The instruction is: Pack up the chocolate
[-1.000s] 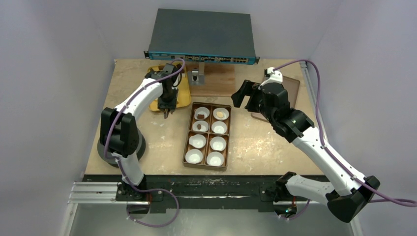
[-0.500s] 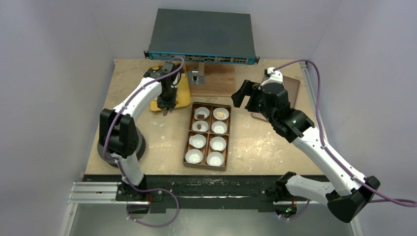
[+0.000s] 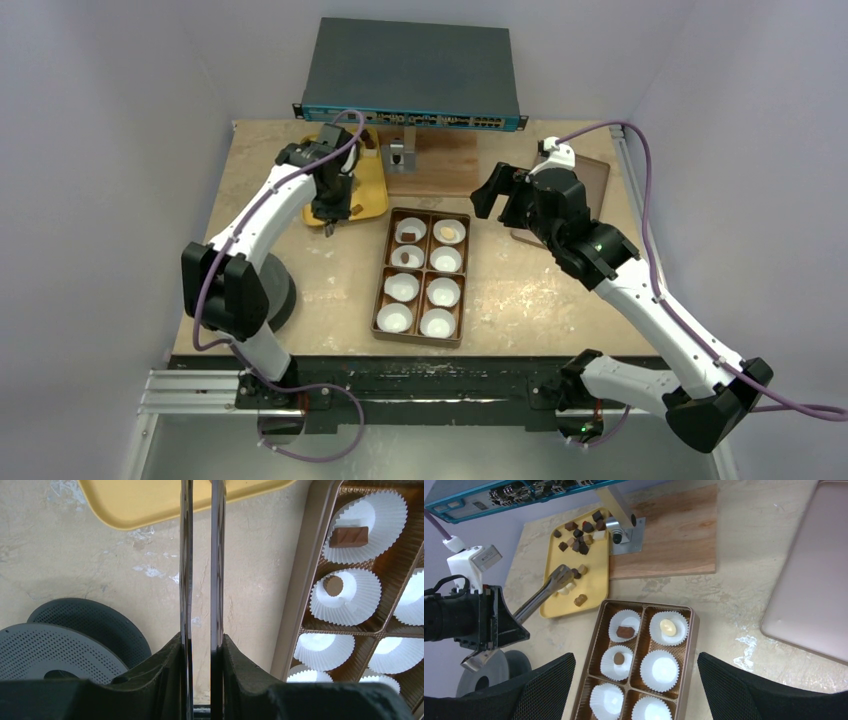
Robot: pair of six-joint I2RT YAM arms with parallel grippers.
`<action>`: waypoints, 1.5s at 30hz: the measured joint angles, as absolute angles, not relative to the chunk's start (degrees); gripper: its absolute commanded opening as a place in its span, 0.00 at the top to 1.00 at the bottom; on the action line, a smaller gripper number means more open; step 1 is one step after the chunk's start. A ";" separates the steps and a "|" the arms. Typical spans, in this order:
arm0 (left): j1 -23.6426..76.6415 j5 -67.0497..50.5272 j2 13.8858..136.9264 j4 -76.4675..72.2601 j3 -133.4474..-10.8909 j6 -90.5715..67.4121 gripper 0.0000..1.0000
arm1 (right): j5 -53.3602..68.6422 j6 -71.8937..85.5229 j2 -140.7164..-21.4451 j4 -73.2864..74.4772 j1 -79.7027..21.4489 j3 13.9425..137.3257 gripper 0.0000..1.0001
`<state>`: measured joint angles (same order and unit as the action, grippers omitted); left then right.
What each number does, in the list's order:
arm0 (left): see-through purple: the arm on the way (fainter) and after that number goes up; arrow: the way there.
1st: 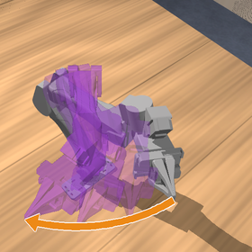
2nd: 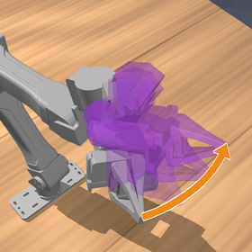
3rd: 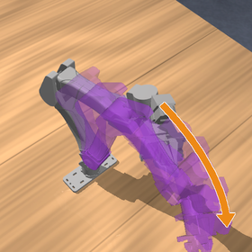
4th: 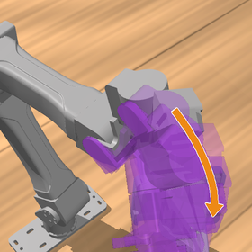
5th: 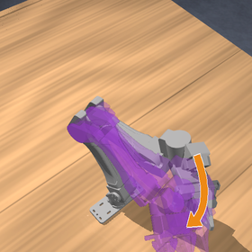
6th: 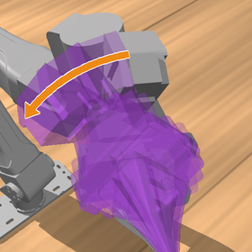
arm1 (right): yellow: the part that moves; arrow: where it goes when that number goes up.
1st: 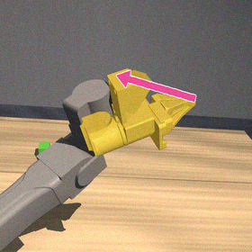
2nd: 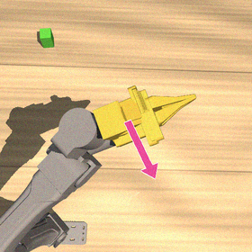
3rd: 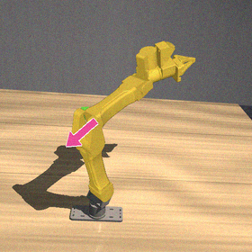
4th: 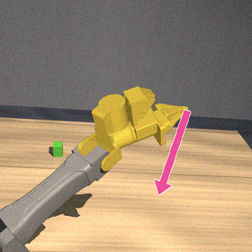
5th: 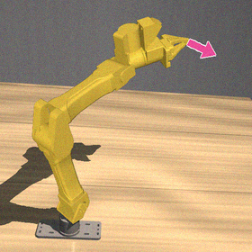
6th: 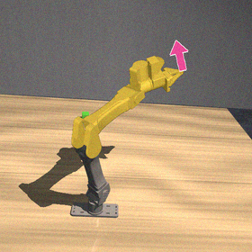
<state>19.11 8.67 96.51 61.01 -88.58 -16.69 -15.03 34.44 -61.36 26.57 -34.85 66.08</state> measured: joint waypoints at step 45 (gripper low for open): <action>46.13 0.54 86.76 64.27 -84.51 -22.70 0.79 | -15.11 34.52 -62.65 26.50 -34.85 66.08 0.11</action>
